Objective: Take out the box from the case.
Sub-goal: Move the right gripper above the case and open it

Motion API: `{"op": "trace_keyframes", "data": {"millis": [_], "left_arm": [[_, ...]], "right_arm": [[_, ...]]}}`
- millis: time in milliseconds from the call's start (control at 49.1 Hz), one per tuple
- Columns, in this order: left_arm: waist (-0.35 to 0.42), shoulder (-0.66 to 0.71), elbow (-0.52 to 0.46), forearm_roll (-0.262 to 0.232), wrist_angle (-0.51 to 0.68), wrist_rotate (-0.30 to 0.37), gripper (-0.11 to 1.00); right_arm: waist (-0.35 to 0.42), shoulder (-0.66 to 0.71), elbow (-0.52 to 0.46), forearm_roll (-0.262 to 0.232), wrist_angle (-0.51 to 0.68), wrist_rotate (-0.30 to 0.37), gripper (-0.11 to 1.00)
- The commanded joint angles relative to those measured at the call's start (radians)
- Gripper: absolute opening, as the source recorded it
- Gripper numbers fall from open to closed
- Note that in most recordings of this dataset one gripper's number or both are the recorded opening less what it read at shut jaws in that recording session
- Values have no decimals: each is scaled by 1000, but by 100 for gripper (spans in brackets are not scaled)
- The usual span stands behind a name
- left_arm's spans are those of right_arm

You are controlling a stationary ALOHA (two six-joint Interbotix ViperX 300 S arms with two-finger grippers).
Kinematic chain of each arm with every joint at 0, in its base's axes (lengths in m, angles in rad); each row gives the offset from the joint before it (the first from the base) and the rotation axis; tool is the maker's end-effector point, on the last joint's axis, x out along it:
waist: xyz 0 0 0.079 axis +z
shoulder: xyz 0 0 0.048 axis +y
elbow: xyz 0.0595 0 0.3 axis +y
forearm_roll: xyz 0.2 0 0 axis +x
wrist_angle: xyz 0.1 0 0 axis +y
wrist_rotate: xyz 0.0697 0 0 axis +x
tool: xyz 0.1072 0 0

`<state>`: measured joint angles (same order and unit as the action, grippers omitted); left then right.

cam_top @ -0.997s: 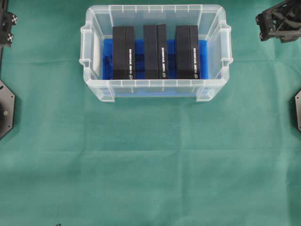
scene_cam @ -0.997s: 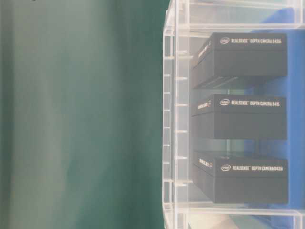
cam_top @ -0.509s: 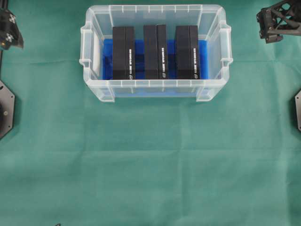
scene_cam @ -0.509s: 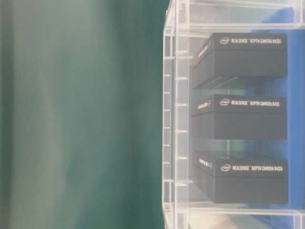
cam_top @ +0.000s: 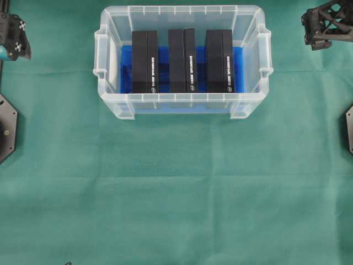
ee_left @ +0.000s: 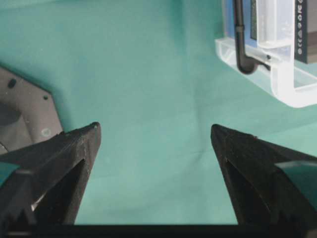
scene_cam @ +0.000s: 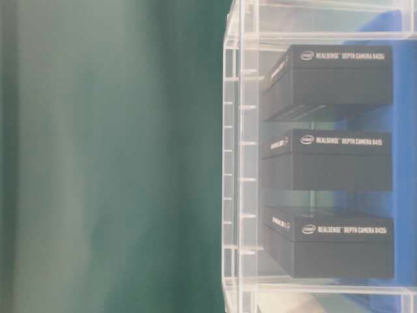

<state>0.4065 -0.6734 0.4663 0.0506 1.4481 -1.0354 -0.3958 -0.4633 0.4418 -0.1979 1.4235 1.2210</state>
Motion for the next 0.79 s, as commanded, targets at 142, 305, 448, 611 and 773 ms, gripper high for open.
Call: {"op": "trace_keyframes", "data": {"millis": [142, 305, 448, 611, 773], "left_arm": [[2, 23, -23, -2, 0, 0, 98], [2, 29, -26, -2, 8, -2, 98], [2, 32, -26, 3, 25, -3, 98], [2, 32, -25, 8, 37, -3, 98], [2, 32, -25, 9, 40, -3, 98]], "right_arm": [[-3, -11, -12, -5, -8, 43, 95], [-3, -5, -17, 5, -32, 71, 95], [2, 25, -35, 18, -72, 89, 95], [26, 107, -97, 18, -100, 100, 95], [52, 212, -196, 18, -100, 103, 95]]}}
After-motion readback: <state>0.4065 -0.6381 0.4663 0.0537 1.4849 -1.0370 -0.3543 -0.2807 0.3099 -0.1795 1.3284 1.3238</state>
